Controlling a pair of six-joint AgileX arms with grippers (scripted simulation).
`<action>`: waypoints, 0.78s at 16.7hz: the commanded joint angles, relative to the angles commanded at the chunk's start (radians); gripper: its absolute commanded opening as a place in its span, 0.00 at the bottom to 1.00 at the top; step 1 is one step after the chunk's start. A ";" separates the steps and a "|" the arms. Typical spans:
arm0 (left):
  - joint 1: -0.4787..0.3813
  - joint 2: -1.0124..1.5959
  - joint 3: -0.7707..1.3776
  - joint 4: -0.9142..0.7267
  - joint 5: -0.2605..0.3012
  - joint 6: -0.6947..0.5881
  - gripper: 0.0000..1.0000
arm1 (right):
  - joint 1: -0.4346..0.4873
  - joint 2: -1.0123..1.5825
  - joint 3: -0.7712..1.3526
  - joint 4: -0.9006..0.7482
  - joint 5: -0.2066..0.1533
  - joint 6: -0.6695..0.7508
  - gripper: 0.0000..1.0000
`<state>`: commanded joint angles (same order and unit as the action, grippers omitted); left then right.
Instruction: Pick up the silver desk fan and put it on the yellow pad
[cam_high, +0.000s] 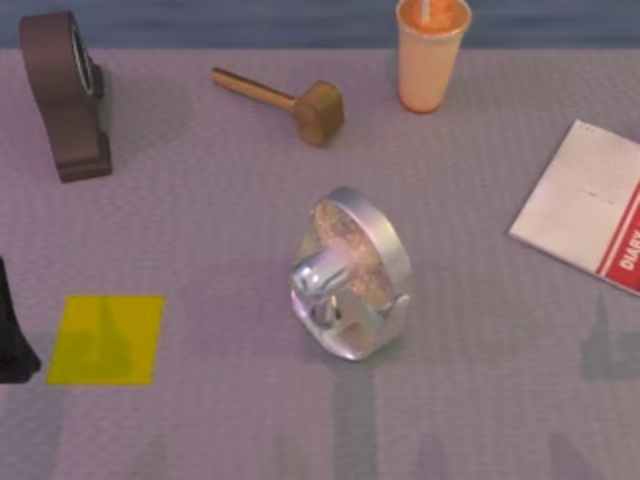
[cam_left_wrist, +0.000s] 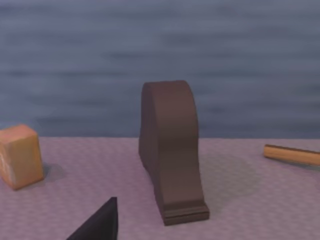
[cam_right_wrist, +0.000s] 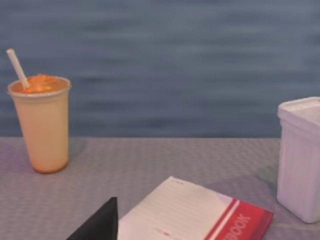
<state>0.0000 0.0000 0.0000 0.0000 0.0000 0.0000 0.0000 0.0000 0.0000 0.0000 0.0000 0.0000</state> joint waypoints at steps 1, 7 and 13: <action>0.000 0.000 0.000 0.000 0.000 0.000 1.00 | 0.000 0.000 0.000 0.000 0.000 0.000 1.00; -0.038 0.104 0.113 -0.101 0.007 -0.032 1.00 | 0.000 0.000 0.000 0.000 0.000 0.000 1.00; -0.153 0.441 0.510 -0.376 0.023 -0.165 1.00 | 0.000 0.000 0.000 0.000 0.000 0.000 1.00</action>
<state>-0.1533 0.4413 0.5097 -0.3756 0.0225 -0.1649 0.0000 0.0000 0.0000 0.0000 0.0000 0.0000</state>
